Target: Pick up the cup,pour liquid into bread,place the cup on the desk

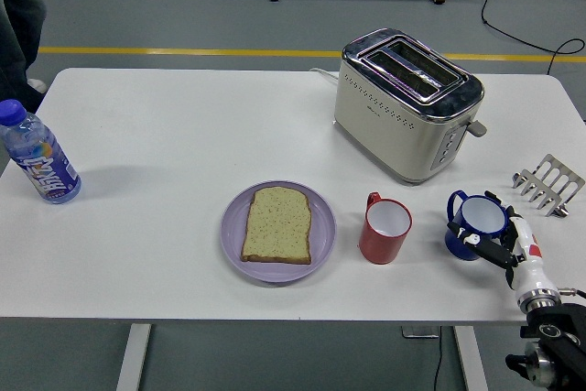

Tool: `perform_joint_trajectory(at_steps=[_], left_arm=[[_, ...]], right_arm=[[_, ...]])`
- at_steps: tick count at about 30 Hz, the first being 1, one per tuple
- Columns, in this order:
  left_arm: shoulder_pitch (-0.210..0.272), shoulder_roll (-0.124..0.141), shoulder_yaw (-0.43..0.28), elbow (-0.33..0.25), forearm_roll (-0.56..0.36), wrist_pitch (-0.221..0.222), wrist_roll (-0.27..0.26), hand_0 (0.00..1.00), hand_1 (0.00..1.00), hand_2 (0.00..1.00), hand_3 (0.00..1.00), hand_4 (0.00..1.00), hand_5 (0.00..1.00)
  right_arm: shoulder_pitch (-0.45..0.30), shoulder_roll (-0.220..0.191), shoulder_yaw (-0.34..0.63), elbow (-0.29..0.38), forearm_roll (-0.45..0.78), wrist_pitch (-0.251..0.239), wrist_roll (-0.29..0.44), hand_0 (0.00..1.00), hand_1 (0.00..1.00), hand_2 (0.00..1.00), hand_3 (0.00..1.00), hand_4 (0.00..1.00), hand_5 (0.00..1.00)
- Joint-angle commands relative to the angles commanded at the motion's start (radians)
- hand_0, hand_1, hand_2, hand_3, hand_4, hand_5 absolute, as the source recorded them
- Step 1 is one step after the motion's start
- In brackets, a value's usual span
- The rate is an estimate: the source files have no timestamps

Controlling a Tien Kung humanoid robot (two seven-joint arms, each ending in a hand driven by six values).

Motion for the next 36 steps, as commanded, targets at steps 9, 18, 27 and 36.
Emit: perform_joint_trajectory(at_steps=[9, 18, 27, 36], left_arm=[[0.000, 0.000, -0.001, 0.000, 0.002, 0.000, 0.001, 0.690, 0.756, 0.773, 0.611, 0.396, 0.998], [-0.001, 0.000, 0.001, 0.000, 0.000, -0.001, 0.000, 0.690, 0.756, 0.773, 0.611, 0.396, 0.998], [-0.001, 0.000, 0.005, 0.000, -0.005, -0.001, -0.001, 0.690, 0.756, 0.773, 0.611, 0.396, 0.998], [-0.001, 0.000, 0.007, 0.000, -0.008, -0.001, -0.002, 0.690, 0.756, 0.773, 0.611, 0.396, 0.998]], right_arm=[[0.008, 0.000, -0.012, -0.012, 0.003, -0.007, 0.006, 0.866, 0.753, 0.824, 0.861, 0.961, 0.123], [0.016, 0.000, -0.024, -0.022, 0.022, -0.011, 0.022, 0.799, 0.717, 0.796, 0.838, 0.952, 0.113], [0.025, 0.001, -0.035, -0.038, 0.048, -0.007, 0.044, 0.721, 0.645, 0.716, 0.770, 0.911, 0.055], [0.027, 0.001, -0.037, -0.043, 0.080, 0.006, 0.065, 0.662, 0.591, 0.657, 0.731, 0.867, 0.002]])
